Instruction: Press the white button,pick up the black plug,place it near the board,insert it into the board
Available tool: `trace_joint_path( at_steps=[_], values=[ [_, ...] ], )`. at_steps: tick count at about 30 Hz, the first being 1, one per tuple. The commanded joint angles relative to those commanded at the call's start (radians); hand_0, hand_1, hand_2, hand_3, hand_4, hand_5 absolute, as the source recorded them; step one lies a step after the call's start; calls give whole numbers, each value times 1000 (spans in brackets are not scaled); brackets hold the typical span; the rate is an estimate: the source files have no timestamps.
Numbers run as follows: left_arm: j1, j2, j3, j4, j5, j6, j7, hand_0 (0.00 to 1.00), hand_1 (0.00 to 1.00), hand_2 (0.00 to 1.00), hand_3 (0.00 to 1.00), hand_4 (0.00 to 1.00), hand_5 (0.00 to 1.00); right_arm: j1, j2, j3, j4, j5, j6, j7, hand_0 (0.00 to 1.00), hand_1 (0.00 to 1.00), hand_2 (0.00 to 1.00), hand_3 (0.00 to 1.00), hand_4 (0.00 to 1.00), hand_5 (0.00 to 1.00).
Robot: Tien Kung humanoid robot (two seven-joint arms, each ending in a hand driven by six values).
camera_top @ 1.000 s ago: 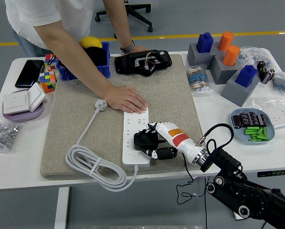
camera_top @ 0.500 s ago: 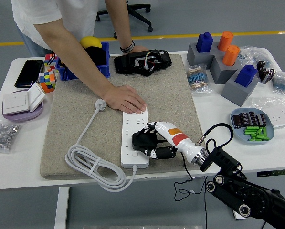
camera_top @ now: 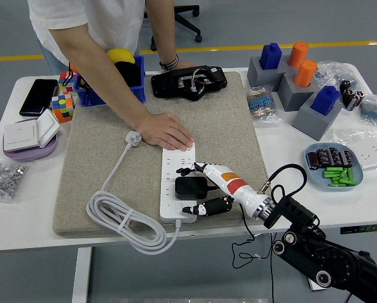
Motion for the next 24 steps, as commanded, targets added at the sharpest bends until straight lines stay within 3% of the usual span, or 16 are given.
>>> trace_joint_path(
  at_steps=[11,24],
  values=[
    [0,-1,0,0,-4,1,-1,466,496,509,576,591,269,-18,-11,49,41,-26,1,2,859,845,802,823,998,324],
    [-5,1,1,0,-11,2,-3,466,496,509,576,592,270,-110,-73,324,137,-93,19,-24,870,845,800,811,998,349]
  ],
)
